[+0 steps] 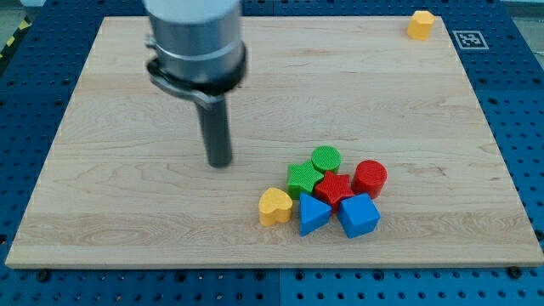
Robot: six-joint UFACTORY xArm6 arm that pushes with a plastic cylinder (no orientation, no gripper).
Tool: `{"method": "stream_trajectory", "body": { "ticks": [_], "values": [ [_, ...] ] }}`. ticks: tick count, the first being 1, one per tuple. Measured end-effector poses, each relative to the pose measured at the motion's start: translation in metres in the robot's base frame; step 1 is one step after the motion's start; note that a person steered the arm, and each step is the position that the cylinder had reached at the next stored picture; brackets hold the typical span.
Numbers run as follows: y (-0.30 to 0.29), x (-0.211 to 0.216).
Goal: Slide yellow hexagon closer to the group of blocks
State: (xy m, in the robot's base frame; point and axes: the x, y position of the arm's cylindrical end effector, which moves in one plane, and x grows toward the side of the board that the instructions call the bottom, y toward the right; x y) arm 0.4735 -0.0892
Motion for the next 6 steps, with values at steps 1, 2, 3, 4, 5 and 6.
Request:
{"method": "stream_trajectory", "body": {
  "ticks": [1, 2, 3, 4, 5, 6],
  "values": [
    [-0.01, -0.075],
    [-0.004, -0.144],
    [0.037, -0.202],
    [0.096, -0.245],
    [0.165, -0.277],
    [0.192, -0.282]
  ]
}}
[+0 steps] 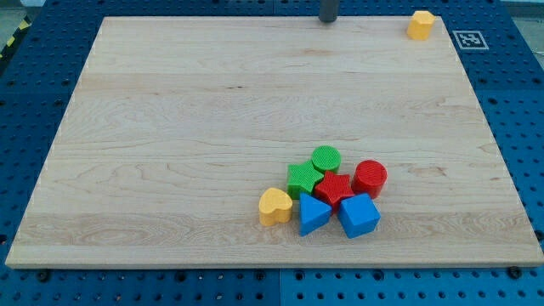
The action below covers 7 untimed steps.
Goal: Slide yellow hexagon closer to the group of blocks
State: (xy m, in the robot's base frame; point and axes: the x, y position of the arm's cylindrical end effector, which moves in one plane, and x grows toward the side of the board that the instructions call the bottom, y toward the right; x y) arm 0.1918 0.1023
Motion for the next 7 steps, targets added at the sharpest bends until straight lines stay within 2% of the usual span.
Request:
{"method": "stream_trajectory", "body": {
  "ticks": [2, 4, 7],
  "values": [
    [0.021, 0.001],
    [0.102, -0.001],
    [0.163, 0.004]
  ]
}}
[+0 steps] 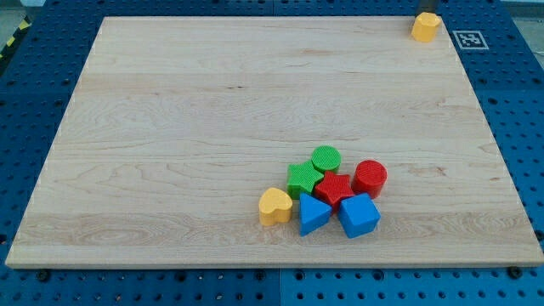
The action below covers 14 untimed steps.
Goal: Slide yellow hexagon closer to the group of blocks
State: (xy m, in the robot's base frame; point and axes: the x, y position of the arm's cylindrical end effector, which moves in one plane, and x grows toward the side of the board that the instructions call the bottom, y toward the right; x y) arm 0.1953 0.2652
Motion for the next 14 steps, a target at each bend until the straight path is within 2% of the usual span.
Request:
{"method": "stream_trajectory", "body": {
  "ticks": [1, 8, 10, 14],
  "values": [
    [-0.011, 0.01],
    [-0.015, 0.243],
    [0.04, 0.259],
    [-0.029, 0.273]
  ]
}}
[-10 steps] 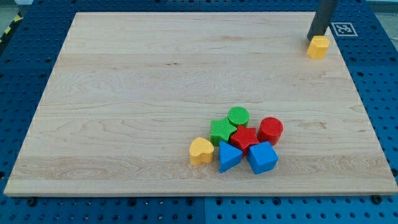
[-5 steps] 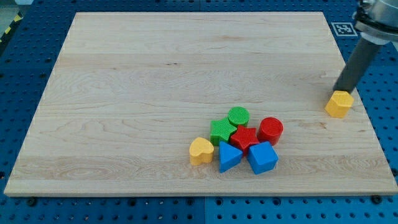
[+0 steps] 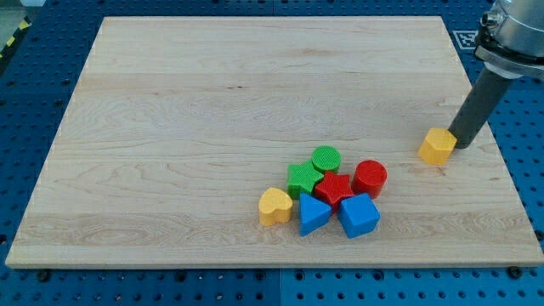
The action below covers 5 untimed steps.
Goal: Slide yellow hexagon closer to the group of blocks
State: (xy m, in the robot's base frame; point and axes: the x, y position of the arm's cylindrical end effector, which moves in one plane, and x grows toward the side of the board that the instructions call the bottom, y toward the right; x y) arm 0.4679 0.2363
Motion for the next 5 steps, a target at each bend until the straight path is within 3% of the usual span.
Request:
{"method": "stream_trajectory", "body": {
  "ticks": [5],
  "values": [
    [-0.066, 0.036]
  ]
}}
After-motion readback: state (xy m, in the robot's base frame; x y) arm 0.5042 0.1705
